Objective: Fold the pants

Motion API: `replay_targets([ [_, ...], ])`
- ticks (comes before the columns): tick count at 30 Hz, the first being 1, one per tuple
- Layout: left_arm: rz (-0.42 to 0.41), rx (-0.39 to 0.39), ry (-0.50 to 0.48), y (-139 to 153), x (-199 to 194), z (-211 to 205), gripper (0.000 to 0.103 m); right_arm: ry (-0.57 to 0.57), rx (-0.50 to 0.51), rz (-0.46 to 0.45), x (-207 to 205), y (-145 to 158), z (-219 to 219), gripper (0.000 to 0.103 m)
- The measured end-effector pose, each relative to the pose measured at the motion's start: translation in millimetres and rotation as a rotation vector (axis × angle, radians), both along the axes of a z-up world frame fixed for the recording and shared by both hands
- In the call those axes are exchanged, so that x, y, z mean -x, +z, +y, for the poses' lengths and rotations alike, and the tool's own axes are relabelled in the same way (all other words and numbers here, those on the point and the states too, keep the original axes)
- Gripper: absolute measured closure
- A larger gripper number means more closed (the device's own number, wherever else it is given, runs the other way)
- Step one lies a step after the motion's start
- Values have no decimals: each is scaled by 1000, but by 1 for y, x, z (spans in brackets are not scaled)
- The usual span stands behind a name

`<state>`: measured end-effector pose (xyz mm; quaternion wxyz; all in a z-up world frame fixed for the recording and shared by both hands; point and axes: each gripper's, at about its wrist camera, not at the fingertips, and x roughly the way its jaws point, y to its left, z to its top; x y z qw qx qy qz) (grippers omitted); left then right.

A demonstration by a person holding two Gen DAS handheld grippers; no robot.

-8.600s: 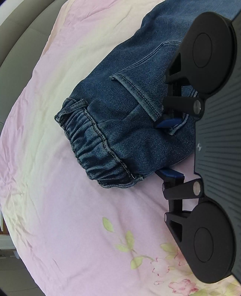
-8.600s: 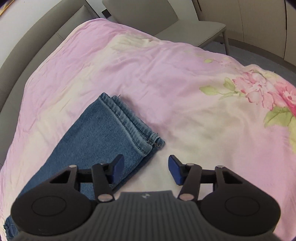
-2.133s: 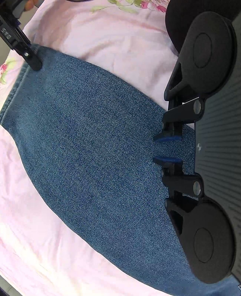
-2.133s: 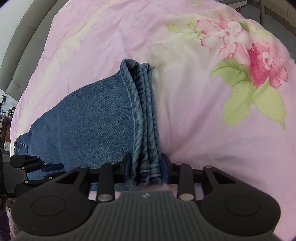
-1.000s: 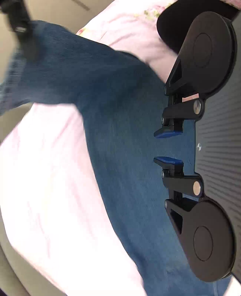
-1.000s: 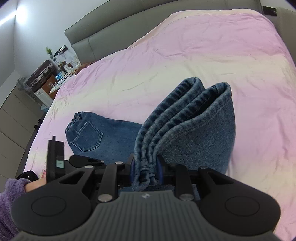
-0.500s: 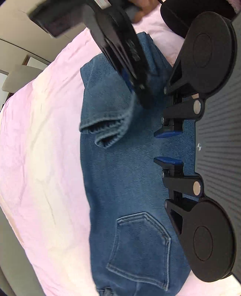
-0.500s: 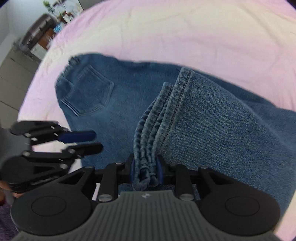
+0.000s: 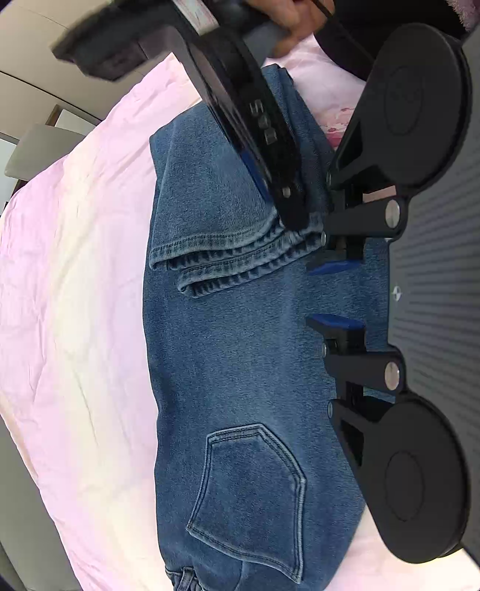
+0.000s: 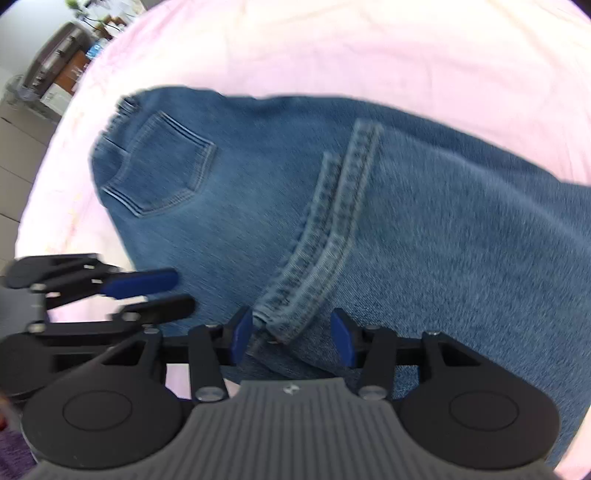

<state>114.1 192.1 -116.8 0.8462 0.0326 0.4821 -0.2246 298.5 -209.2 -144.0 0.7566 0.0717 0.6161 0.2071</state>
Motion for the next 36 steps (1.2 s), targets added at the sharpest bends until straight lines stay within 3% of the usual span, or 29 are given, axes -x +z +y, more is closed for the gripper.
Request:
replay_targets([
  [2, -1, -6, 4, 2, 3, 0, 73, -16, -7, -22, 3, -6, -3, 84],
  [4, -2, 1, 13, 5, 7, 2, 73, -58, -54, -22, 7, -6, -10, 89],
  [8, 21, 99, 52, 8, 6, 12, 73, -32, -155, -66, 23, 21, -22, 91],
  [11, 50, 204, 99, 7, -4, 16, 65, 37, -183, -99, 37, 39, -18, 91],
  [15, 101, 281, 136, 1, -21, 12, 55, 38, -177, -91, 34, 27, -11, 91],
  [20, 177, 242, 155, -27, -44, -6, 51, 8, -176, -27, 28, -12, -10, 91],
  [24, 232, 219, 156, -53, -56, -23, 51, 7, -202, -26, 29, -20, -13, 91],
  [29, 199, 162, 135, -69, -57, -46, 51, 20, -216, -44, 27, -29, -14, 86],
  [32, 189, 141, 138, -67, -55, -55, 59, 28, -231, -49, 29, -28, -20, 82],
  [36, 127, 117, 166, -57, -45, -59, 76, 51, -198, -102, 38, -11, -43, 67],
])
